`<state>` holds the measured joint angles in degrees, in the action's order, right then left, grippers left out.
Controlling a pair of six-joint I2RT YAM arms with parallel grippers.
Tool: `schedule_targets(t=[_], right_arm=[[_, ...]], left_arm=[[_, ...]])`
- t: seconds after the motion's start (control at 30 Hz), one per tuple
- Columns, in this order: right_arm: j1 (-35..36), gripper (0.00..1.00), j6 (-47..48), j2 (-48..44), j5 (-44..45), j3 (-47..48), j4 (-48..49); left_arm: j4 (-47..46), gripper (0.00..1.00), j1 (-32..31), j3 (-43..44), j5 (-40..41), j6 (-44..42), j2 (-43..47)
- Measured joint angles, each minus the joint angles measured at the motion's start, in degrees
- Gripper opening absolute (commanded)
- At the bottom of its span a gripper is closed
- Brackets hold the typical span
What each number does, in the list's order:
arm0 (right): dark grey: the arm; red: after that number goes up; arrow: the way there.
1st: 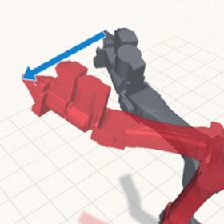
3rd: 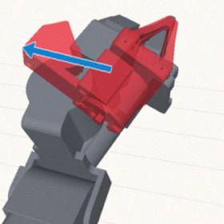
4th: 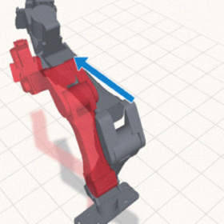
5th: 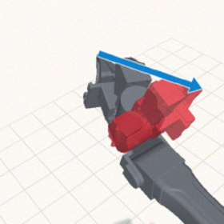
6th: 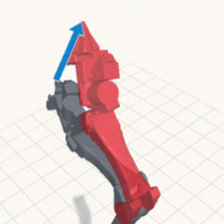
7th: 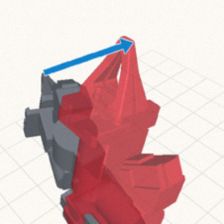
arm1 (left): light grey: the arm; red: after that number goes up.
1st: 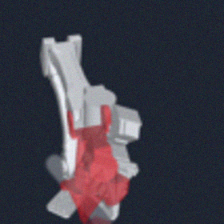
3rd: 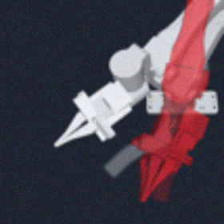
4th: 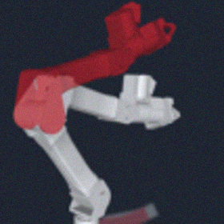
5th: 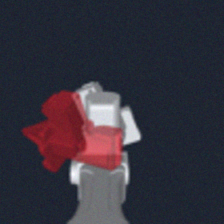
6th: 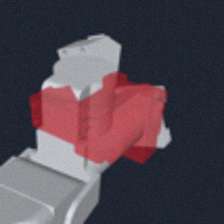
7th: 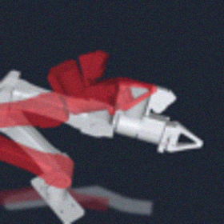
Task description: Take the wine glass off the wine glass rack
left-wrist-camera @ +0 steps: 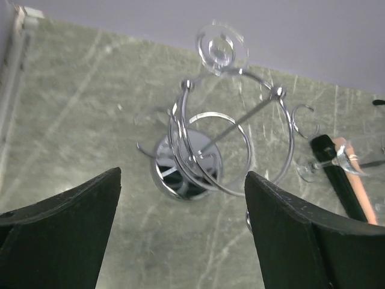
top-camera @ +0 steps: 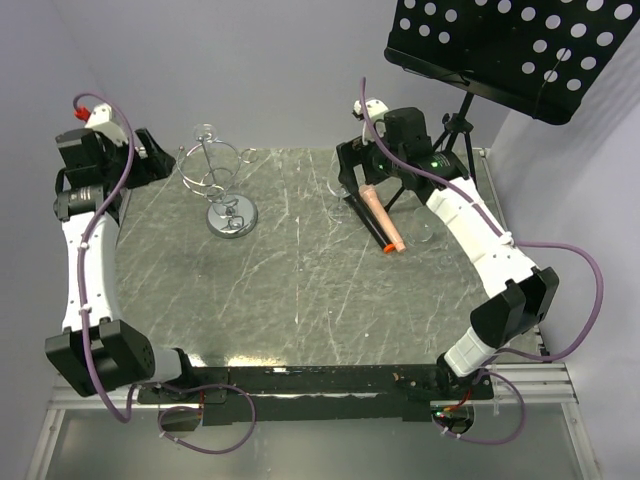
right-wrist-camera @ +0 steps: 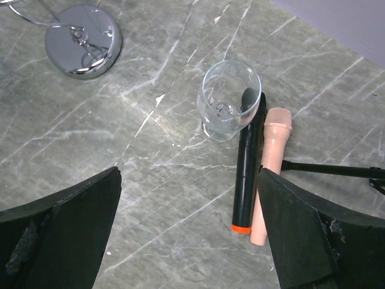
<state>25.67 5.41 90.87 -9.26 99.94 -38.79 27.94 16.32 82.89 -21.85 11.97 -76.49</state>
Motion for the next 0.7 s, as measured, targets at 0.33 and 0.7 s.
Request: schedule_targets(t=[0.33, 0.7], right_arm=[[0.3, 1.0, 0.7, -0.1, -0.4, -3.9, 0.2], [1.0, 1.0, 2.0, -0.2, -0.2, -4.0, 0.2]], left_arm=[[0.0, 0.7, 0.2, -15.3, -11.1, 12.4, 10.1], [-12.1, 0.54, 0.3, -23.1, -22.8, 25.7, 6.3]])
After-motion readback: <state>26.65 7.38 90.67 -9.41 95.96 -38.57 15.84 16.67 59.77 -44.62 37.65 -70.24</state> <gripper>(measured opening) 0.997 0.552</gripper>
